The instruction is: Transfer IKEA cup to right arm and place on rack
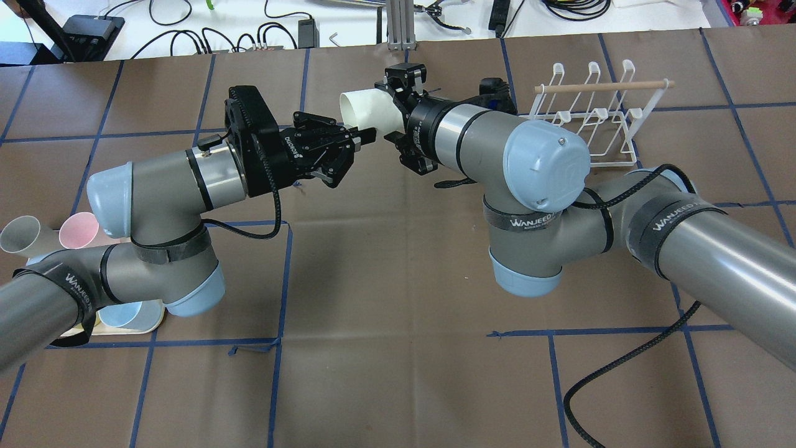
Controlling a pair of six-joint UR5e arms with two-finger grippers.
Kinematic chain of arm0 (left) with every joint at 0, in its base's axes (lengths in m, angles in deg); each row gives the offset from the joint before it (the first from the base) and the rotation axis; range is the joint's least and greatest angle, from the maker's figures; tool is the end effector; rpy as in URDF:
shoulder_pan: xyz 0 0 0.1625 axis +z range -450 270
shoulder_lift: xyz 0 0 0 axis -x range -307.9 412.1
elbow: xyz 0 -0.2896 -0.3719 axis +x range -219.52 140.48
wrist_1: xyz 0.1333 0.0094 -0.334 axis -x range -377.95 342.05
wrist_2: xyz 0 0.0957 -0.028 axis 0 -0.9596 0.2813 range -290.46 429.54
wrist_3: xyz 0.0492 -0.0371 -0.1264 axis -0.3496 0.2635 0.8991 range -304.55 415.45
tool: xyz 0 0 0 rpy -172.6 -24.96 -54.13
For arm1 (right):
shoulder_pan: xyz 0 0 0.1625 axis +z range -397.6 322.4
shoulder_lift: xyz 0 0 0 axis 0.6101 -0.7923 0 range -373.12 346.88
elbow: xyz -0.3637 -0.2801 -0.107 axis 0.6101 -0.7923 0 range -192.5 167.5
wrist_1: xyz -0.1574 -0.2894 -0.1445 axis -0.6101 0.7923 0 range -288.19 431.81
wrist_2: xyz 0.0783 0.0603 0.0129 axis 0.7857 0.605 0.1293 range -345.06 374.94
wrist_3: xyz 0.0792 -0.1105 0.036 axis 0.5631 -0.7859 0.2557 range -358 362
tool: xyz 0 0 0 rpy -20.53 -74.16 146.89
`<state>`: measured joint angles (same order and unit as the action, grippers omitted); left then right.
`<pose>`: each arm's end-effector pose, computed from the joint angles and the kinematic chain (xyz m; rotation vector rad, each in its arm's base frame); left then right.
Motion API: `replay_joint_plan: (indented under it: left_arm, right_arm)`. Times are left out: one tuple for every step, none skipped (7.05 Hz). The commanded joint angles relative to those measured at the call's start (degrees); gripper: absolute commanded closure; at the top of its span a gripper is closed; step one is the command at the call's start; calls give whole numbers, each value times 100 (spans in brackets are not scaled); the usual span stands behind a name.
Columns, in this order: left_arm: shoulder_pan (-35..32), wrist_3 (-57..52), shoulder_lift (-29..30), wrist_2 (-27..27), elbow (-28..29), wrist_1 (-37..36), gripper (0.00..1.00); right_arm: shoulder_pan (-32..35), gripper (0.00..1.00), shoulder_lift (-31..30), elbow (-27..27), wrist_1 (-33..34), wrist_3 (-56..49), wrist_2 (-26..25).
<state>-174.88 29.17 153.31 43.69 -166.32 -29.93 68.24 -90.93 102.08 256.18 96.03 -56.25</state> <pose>-0.2211 -0.4448 0.4211 -0.9721 -1.8067 1.2894 0.3173 -0.4641 0.4360 1.1855 1.7648 -0.3818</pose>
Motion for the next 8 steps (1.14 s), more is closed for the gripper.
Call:
replay_joint_plan:
  left_arm:
    - [7, 0, -5, 1, 6, 2, 91]
    - [-2, 0, -5, 1, -3, 2, 91]
    - [7, 0, -14, 1, -3, 2, 91]
    - [7, 0, -14, 1, 6, 2, 91]
    - [7, 0, -14, 1, -3, 2, 91]
    - [7, 9, -23, 1, 6, 2, 90]
    - [7, 1, -32, -34, 32, -7, 76]
    - [7, -8, -49, -60, 32, -7, 60]
  right_arm:
    - [-1, 22, 3, -6, -6, 1, 0]
    - [-1, 34, 3, -6, -6, 1, 9]
    - [-1, 43, 3, -6, -6, -8, 9]
    - [-1, 45, 3, -6, -6, -8, 9]
    - [7, 48, 3, -6, -6, -8, 9]
    - [-1, 51, 3, -6, -6, 1, 9]
    - [-1, 53, 3, -6, -6, 1, 17]
    - [-1, 53, -5, -6, -6, 1, 9]
